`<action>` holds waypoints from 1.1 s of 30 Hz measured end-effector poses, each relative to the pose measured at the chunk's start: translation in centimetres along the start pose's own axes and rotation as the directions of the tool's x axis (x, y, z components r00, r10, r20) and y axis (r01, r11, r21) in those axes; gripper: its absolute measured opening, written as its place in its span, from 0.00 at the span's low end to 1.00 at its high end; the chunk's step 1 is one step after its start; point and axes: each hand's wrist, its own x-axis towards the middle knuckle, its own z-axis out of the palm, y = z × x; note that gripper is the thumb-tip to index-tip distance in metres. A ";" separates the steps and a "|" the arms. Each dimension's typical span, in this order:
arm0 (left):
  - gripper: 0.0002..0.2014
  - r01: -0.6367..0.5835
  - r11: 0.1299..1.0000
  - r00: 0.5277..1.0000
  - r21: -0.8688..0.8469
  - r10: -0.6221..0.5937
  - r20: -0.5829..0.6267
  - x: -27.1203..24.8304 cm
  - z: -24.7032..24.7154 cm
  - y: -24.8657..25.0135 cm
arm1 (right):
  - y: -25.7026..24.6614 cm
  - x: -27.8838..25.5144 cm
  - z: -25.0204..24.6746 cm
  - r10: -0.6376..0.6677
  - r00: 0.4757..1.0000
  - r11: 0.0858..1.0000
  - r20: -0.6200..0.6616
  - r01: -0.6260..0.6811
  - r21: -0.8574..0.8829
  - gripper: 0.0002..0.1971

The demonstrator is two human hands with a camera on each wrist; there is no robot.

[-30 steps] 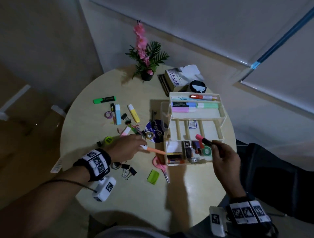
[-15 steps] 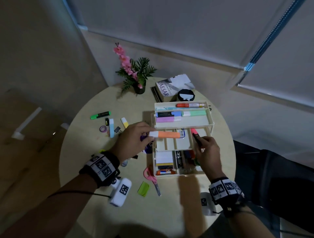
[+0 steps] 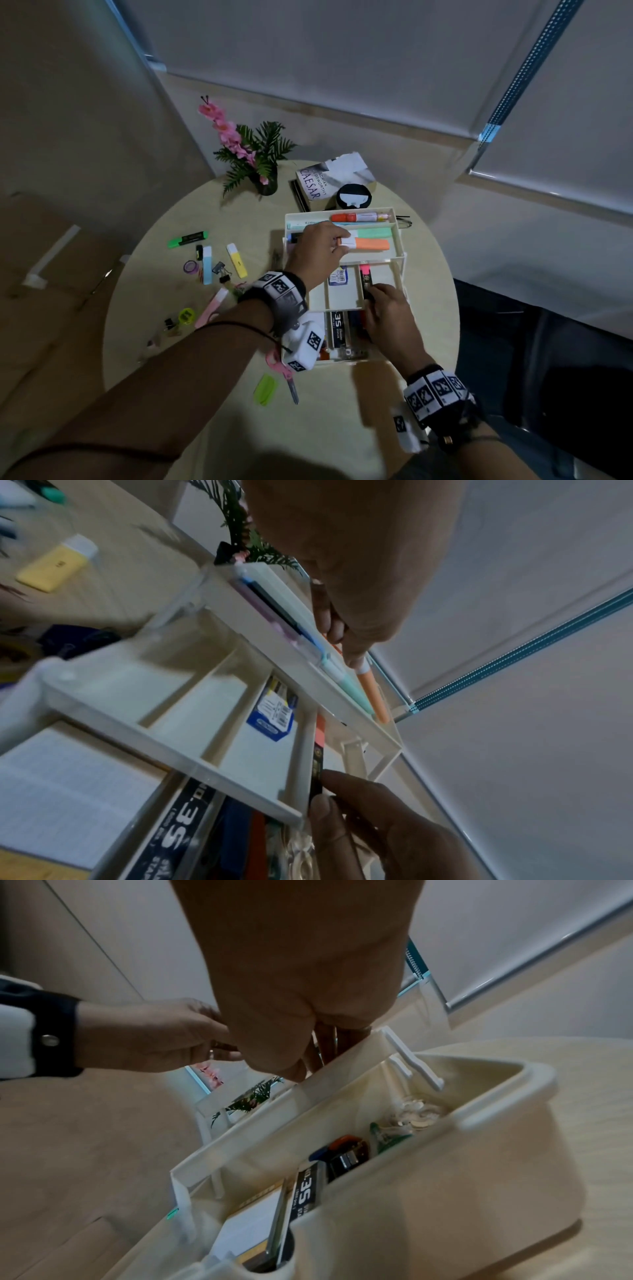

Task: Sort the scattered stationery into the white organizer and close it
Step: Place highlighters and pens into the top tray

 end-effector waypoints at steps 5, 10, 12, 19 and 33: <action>0.13 0.051 0.990 0.999 0.135 -0.053 0.007 1.1 2.1 0.1 | 1.3 -0.9 -1.2 -0.010 1.000 1.000 -0.016 0.009 -0.009 0.13; 0.13 0.080 0.967 0.996 0.244 -0.088 0.018 1.5 2.8 0.3 | 1.8 -1.3 -2.0 -0.022 1.000 1.000 -0.009 0.022 -0.003 0.12; 0.13 0.098 0.967 0.995 0.234 -0.101 -0.002 1.5 3.0 0.2 | 1.5 -1.3 -2.3 -0.020 1.000 1.000 -0.011 0.020 -0.014 0.13; 0.15 0.068 0.981 0.997 0.180 -0.062 -0.044 0.4 2.1 -0.4 | -1.3 -0.9 -2.5 -0.077 0.996 0.997 -0.044 0.076 -0.017 0.12; 0.08 0.119 0.992 0.980 0.037 -0.111 -0.163 -12.9 -8.2 -14.8 | -14.4 2.2 5.0 -0.304 0.943 0.952 0.136 0.300 0.055 0.10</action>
